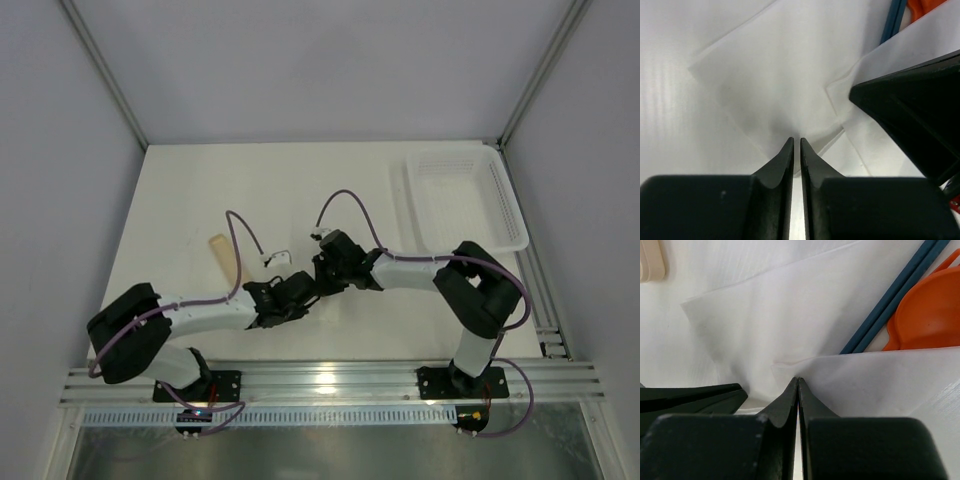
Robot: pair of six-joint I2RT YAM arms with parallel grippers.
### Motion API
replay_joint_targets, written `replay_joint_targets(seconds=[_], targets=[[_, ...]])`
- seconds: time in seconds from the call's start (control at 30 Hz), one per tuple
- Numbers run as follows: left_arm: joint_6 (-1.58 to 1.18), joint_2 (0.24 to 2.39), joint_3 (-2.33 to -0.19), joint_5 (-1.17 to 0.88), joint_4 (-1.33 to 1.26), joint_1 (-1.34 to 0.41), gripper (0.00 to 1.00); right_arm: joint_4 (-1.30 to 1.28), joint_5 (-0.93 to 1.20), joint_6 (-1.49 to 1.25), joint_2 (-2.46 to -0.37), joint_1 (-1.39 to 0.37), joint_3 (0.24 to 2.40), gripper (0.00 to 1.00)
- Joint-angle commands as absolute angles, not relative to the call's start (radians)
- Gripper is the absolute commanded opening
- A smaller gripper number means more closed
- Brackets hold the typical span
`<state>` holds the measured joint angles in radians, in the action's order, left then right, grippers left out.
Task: Place the utensils on the paper napkin and roll it up
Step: Roll the napkin at the center of the board.
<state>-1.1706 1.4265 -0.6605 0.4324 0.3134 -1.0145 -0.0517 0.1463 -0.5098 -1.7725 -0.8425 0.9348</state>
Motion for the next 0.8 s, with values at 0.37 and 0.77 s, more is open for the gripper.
replay_joint_targets(seconds=[0.37,0.77], targets=[[-1.102,1.218,-0.729,0.675,0.638,-0.953,0.48,-0.058,0.106,-0.477,-1.824,-0.841,0.933,0.03],[-1.006,1.177,-0.646,0.503,0.493,-0.762,0.56,-0.058,0.117,-0.472,-1.825,-0.841,0.934,0.04]])
